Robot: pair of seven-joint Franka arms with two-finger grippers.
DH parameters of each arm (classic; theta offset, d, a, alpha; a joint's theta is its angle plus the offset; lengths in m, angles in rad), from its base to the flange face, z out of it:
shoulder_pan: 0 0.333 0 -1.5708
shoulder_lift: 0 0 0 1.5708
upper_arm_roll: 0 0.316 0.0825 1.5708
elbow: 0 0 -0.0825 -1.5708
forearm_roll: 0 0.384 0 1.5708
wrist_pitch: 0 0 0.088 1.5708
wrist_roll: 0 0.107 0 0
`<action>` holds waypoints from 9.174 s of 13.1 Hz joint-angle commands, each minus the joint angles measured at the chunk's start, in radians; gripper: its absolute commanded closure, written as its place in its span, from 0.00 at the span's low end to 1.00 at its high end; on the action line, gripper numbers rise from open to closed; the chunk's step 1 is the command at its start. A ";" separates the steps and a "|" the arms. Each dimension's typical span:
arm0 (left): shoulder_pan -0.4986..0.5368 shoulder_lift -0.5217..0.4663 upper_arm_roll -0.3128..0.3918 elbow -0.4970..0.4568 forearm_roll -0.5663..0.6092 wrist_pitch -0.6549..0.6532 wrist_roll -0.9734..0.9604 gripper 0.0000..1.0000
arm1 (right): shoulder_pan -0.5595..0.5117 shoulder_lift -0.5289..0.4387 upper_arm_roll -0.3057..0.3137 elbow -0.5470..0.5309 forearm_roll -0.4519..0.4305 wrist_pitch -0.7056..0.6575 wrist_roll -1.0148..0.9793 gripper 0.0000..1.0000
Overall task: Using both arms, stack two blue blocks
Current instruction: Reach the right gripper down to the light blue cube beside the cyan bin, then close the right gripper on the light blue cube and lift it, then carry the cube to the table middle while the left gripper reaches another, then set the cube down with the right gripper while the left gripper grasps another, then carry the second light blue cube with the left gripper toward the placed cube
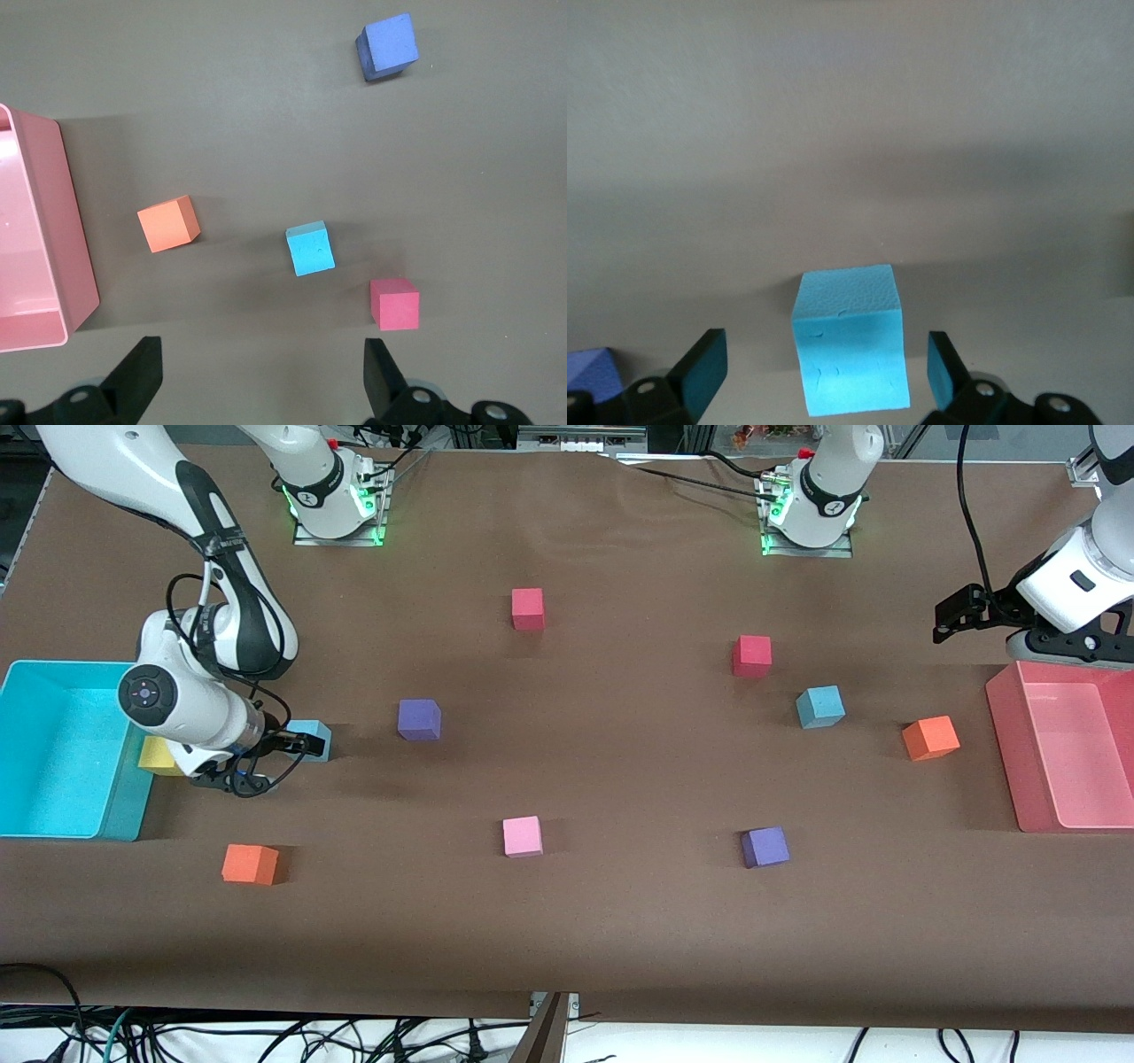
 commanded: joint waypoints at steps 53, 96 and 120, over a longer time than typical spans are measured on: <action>0.010 0.063 -0.023 -0.063 -0.012 0.128 -0.132 0.00 | 0.807 0.563 0.015 0.915 0.126 -0.339 0.655 1.00; -0.032 0.324 -0.024 -0.463 -0.058 0.685 -0.169 0.00 | 0.522 0.066 0.022 0.140 1.044 0.055 -1.201 0.00; -0.110 0.182 -0.274 -0.178 -0.069 0.312 -0.445 1.00 | 0.545 0.228 0.097 0.040 1.694 0.158 -2.047 0.00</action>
